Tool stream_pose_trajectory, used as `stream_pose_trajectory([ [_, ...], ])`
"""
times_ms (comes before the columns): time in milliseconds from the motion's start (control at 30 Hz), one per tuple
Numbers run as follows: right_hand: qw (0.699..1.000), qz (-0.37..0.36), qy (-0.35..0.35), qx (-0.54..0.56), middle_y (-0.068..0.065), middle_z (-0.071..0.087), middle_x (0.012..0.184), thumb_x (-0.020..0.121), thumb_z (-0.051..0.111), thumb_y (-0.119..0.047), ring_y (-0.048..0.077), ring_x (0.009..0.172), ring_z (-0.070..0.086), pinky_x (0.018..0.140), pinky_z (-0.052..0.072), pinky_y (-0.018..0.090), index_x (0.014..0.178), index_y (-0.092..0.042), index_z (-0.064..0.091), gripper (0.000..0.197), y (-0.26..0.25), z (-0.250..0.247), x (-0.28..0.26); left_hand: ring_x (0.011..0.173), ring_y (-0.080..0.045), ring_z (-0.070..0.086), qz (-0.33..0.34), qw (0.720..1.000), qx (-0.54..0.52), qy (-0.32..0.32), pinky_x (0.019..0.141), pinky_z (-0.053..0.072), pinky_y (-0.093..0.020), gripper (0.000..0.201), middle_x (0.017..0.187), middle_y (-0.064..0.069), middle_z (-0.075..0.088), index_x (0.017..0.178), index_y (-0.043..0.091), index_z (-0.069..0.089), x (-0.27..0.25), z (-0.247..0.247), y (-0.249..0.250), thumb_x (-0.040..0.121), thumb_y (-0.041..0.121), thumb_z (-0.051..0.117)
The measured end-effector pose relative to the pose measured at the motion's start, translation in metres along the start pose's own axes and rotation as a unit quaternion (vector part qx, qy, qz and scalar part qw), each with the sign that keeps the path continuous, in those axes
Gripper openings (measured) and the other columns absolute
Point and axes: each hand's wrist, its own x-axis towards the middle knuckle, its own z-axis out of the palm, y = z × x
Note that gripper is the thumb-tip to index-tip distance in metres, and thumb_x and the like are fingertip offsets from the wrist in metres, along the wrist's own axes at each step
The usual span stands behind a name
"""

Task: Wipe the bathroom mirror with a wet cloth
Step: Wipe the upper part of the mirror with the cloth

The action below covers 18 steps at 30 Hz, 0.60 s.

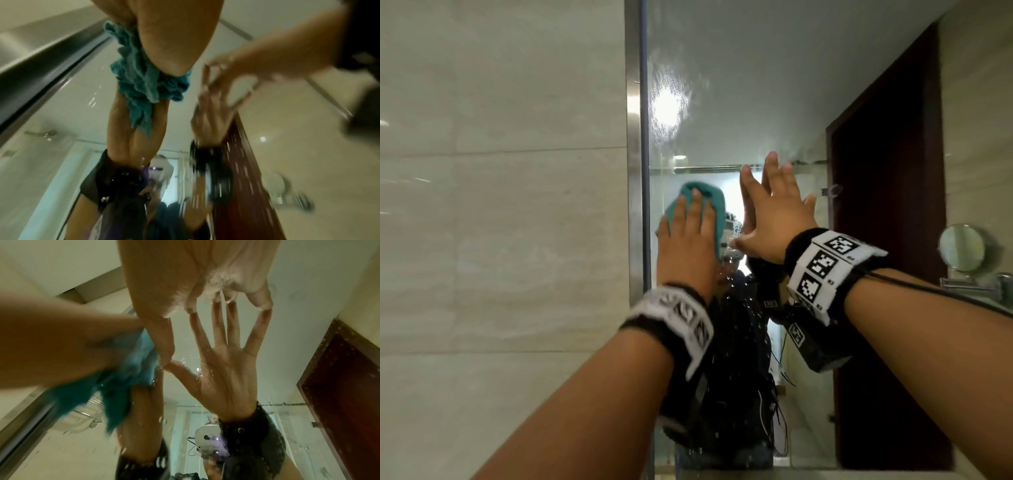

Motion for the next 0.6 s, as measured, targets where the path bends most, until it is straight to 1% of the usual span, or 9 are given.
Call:
stream_pose_trajectory([
  [67, 1.000, -0.003, 0.003, 0.000, 0.003, -0.030, 0.152, 0.077, 0.066, -0.049, 0.025, 0.141, -0.023, 0.110, 0.001, 0.062, 0.148, -0.033, -0.010, 0.105, 0.000, 0.000, 0.000, 0.144, -0.028, -0.014, 0.042, 0.998, 0.027, -0.040, 0.119, 0.002, -0.045, 0.079, 0.156, -0.011, -0.016, 0.149, 0.013, -0.007, -0.030, 0.022, 0.005, 0.094, 0.025, 0.048],
  [100, 1.000, -0.004, 0.004, 0.000, 0.003, -0.030, 0.152, 0.078, 0.065, -0.050, 0.026, 0.141, -0.023, 0.110, 0.001, 0.062, 0.148, -0.032, -0.010, 0.104, -0.001, 0.000, -0.001, 0.144, -0.028, -0.015, 0.055, 0.996, 0.043, -0.055, 0.119, 0.003, -0.044, 0.079, 0.156, -0.011, -0.016, 0.149, 0.012, -0.007, -0.037, 0.027, 0.004, 0.094, 0.025, 0.048],
  [167, 1.000, -0.004, 0.005, -0.001, 0.003, -0.030, 0.152, 0.078, 0.065, -0.050, 0.026, 0.141, -0.023, 0.110, 0.002, 0.062, 0.148, -0.032, -0.010, 0.104, -0.001, -0.001, 0.000, 0.144, -0.028, -0.012, 0.068, 0.995, 0.045, -0.053, 0.119, 0.003, -0.043, 0.081, 0.157, -0.011, -0.014, 0.149, 0.011, -0.006, -0.026, 0.022, -0.003, 0.093, 0.028, 0.050],
  [233, 1.000, 0.001, 0.002, 0.001, 0.002, -0.031, 0.151, 0.076, 0.070, -0.047, 0.025, 0.140, -0.024, 0.111, 0.002, 0.061, 0.147, -0.033, -0.011, 0.109, -0.001, -0.001, 0.000, 0.145, -0.029, -0.006, 0.046, 0.999, 0.019, -0.020, 0.119, 0.002, -0.039, 0.082, 0.157, -0.012, -0.009, 0.150, 0.010, 0.001, 0.001, 0.002, -0.010, 0.091, 0.027, 0.055],
  [300, 1.000, 0.007, 0.002, 0.001, 0.002, -0.032, 0.151, 0.074, 0.072, -0.045, 0.024, 0.140, -0.024, 0.112, 0.002, 0.061, 0.147, -0.033, -0.012, 0.112, -0.001, -0.001, 0.000, 0.145, -0.030, -0.001, -0.005, 1.000, -0.023, 0.015, 0.119, 0.005, -0.037, 0.078, 0.158, -0.013, -0.004, 0.149, 0.009, 0.007, 0.026, -0.018, -0.017, 0.090, 0.018, 0.057],
  [367, 1.000, 0.004, 0.005, 0.004, 0.001, -0.032, 0.151, 0.074, 0.072, -0.046, 0.024, 0.140, -0.025, 0.112, 0.002, 0.061, 0.147, -0.034, -0.012, 0.113, 0.000, 0.001, 0.001, 0.145, -0.029, -0.001, -0.042, 0.997, -0.061, 0.033, 0.119, 0.005, -0.037, 0.074, 0.158, -0.012, -0.005, 0.150, 0.010, 0.008, 0.030, -0.018, -0.018, 0.092, 0.012, 0.054],
  [433, 1.000, 0.001, 0.008, 0.005, 0.001, -0.032, 0.151, 0.073, 0.073, -0.046, 0.024, 0.140, -0.025, 0.112, 0.001, 0.061, 0.147, -0.034, -0.012, 0.113, 0.001, 0.003, 0.002, 0.145, -0.029, -0.007, -0.043, 0.997, -0.058, 0.021, 0.118, 0.001, -0.037, 0.073, 0.157, -0.012, -0.010, 0.150, 0.011, 0.003, 0.008, -0.003, -0.013, 0.093, 0.016, 0.050],
  [533, 1.000, 0.001, 0.006, 0.002, 0.002, -0.032, 0.151, 0.074, 0.073, -0.045, 0.025, 0.140, -0.024, 0.111, 0.002, 0.061, 0.147, -0.033, -0.012, 0.112, 0.000, 0.003, 0.001, 0.144, -0.028, -0.014, -0.013, 0.999, -0.031, -0.026, 0.119, -0.002, -0.039, 0.076, 0.156, -0.010, -0.017, 0.150, 0.013, -0.002, -0.035, 0.024, -0.008, 0.095, 0.027, 0.048],
  [600, 1.000, 0.000, 0.003, -0.001, 0.002, -0.032, 0.151, 0.074, 0.073, -0.044, 0.025, 0.140, -0.024, 0.111, 0.002, 0.061, 0.147, -0.033, -0.012, 0.112, 0.000, 0.002, 0.000, 0.144, -0.027, -0.015, 0.010, 0.999, -0.003, -0.036, 0.119, -0.003, -0.039, 0.075, 0.157, -0.009, -0.017, 0.150, 0.013, -0.002, -0.038, 0.027, -0.016, 0.096, 0.032, 0.046],
])
